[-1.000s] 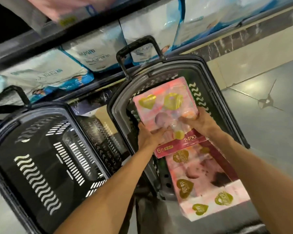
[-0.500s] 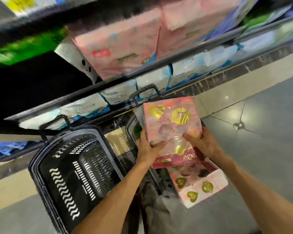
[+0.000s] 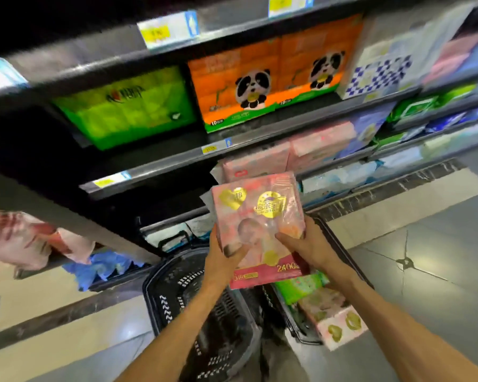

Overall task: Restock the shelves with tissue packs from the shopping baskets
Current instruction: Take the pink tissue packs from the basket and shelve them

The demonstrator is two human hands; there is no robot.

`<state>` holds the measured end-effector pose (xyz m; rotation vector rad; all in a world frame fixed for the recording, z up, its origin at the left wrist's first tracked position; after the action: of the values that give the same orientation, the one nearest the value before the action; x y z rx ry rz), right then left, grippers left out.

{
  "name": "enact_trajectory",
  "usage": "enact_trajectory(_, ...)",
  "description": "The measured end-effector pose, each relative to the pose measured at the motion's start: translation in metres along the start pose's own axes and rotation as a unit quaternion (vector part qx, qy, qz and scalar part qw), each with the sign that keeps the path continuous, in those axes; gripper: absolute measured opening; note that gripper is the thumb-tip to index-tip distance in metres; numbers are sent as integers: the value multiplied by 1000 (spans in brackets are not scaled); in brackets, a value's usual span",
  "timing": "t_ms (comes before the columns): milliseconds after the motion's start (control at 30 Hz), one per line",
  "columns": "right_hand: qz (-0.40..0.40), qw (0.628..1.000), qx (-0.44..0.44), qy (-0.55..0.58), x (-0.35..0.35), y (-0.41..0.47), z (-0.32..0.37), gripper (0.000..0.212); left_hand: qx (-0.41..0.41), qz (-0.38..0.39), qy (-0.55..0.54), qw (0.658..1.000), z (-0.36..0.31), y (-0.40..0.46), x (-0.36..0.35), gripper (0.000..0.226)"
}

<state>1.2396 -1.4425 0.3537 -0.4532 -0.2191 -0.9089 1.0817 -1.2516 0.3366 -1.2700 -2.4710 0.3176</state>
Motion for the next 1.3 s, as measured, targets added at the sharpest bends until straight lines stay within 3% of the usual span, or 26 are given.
enact_trajectory(167,6,997,73,-2,-8,-22,103,32,-57,-40,-49,996,-70,-35,61,112)
enact_trajectory(333,-13,990,142,4,0,-40,188,40,-147,-73,-40,986,-143,-58,105,103)
enact_trajectory(633,-34,958,285,-25,34,-69,327,22,-280,-111,-41,953,-269,-85,150,104)
enact_trajectory(1000,-96,928,359,10,75,-65,423,43,-368,-138,6,919,-381,-61,168,105)
enact_trajectory(1300,-132,915,381,-1,115,34,471,69,-395,-206,30,895,-456,12,167,100)
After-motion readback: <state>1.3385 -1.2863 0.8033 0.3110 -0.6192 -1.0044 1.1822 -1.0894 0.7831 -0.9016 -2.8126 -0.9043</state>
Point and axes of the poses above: each hand's wrist, its own y-axis towards the middle knuckle, its own x-axis out of the back of the hand, z = x × y, the point moved 8 cm from there along y, towards the middle knuckle, and after that the axes turned 3 degrees about -y, right-handed, at the moved point
